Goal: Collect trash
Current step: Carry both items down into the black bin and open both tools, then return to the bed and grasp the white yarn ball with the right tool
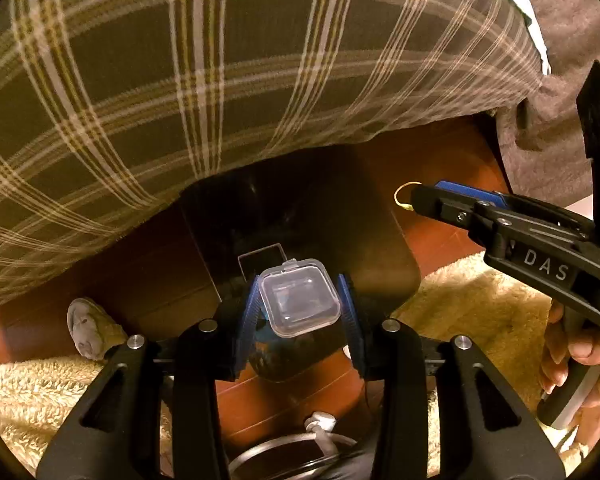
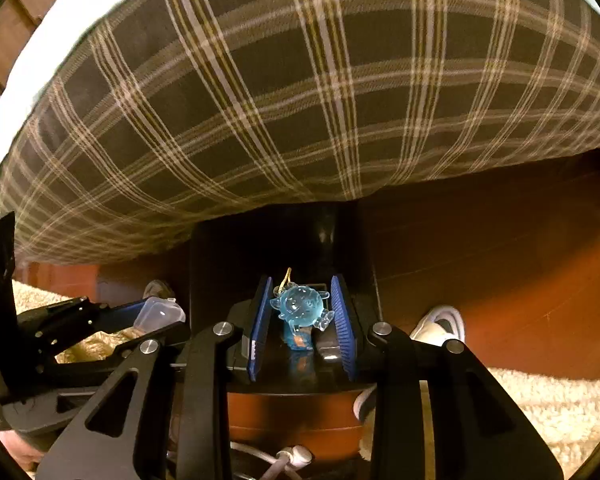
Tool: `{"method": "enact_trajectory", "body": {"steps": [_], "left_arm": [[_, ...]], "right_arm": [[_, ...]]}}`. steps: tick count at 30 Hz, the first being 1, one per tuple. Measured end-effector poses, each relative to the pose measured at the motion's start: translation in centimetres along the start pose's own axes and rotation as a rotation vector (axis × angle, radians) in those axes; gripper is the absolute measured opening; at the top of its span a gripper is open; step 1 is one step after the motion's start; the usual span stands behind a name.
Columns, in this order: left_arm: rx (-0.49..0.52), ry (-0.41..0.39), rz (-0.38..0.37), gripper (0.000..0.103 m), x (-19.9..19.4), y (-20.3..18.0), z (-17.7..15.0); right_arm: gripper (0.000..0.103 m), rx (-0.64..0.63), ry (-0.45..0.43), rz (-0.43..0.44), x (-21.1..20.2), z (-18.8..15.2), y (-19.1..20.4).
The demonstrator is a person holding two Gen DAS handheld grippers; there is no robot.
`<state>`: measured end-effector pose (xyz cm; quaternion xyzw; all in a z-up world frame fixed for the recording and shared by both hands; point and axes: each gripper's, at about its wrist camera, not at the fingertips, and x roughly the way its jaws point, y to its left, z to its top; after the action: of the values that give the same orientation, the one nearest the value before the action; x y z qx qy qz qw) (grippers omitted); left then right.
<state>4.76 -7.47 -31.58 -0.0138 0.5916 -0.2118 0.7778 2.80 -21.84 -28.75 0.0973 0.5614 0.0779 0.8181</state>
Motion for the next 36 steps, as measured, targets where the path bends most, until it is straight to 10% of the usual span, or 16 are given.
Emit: {"method": "enact_trajectory", "body": {"steps": [6, 8, 20, 36], "left_arm": [[-0.005, 0.000, 0.005, 0.046, 0.1, 0.3, 0.1], [-0.002, -0.010, 0.013, 0.051, -0.1, 0.3, 0.2], [0.044, -0.207, 0.117, 0.077, -8.3, -0.5, 1.1], [-0.016, -0.454, 0.215, 0.085, -20.1, 2.7, 7.5]], "right_arm": [[0.033, 0.006, -0.006, 0.006, 0.5, 0.2, 0.0], [0.052, 0.007, -0.014, 0.000, 0.1, -0.1, -0.2], [0.083, 0.026, -0.204, -0.051, -7.6, 2.2, -0.8], [0.086, -0.061, -0.461, -0.030, -15.3, 10.3, 3.5]]}}
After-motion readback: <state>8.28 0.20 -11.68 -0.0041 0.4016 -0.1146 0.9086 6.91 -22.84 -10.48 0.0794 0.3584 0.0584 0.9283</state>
